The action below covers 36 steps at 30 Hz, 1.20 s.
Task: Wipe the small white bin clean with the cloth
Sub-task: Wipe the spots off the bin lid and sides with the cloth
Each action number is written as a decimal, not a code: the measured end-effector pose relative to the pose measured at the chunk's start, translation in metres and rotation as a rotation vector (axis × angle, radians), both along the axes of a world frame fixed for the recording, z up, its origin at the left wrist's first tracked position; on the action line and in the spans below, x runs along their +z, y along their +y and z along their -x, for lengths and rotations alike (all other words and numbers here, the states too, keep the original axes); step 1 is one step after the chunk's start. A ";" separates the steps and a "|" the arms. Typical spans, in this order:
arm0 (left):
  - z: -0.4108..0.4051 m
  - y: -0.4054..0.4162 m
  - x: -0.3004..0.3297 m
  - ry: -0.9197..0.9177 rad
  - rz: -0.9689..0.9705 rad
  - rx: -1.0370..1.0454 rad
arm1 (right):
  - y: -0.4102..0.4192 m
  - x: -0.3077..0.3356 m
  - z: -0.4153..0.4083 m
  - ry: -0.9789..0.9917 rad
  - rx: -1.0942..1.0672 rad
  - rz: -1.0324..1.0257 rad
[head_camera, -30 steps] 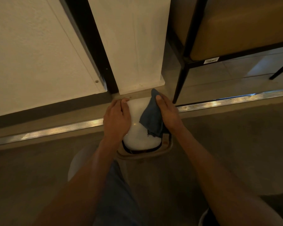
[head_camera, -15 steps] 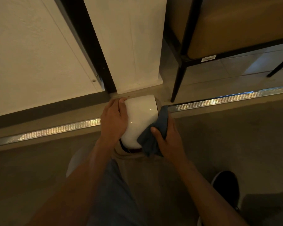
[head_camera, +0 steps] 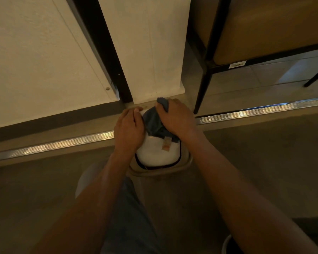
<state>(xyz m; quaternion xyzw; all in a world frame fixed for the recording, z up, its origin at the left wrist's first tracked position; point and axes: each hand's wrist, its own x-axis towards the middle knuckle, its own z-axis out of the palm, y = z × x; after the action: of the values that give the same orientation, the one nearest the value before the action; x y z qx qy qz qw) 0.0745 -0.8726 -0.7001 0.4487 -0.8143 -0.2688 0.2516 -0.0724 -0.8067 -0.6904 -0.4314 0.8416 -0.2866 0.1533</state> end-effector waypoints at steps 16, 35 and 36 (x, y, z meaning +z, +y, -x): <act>0.000 0.002 -0.004 0.024 0.034 -0.009 | 0.044 -0.018 -0.007 -0.263 -0.041 0.306; 0.001 0.001 -0.004 0.044 0.020 -0.033 | 0.050 -0.038 -0.022 0.074 0.049 0.434; 0.001 0.000 -0.004 0.041 0.025 -0.039 | 0.049 -0.037 -0.023 0.067 0.030 0.427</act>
<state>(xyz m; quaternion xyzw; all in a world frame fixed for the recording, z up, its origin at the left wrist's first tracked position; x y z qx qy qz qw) 0.0739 -0.8726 -0.7044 0.4241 -0.8208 -0.2727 0.2685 -0.0491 -0.7579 -0.7274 -0.4760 0.7598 -0.4415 0.0344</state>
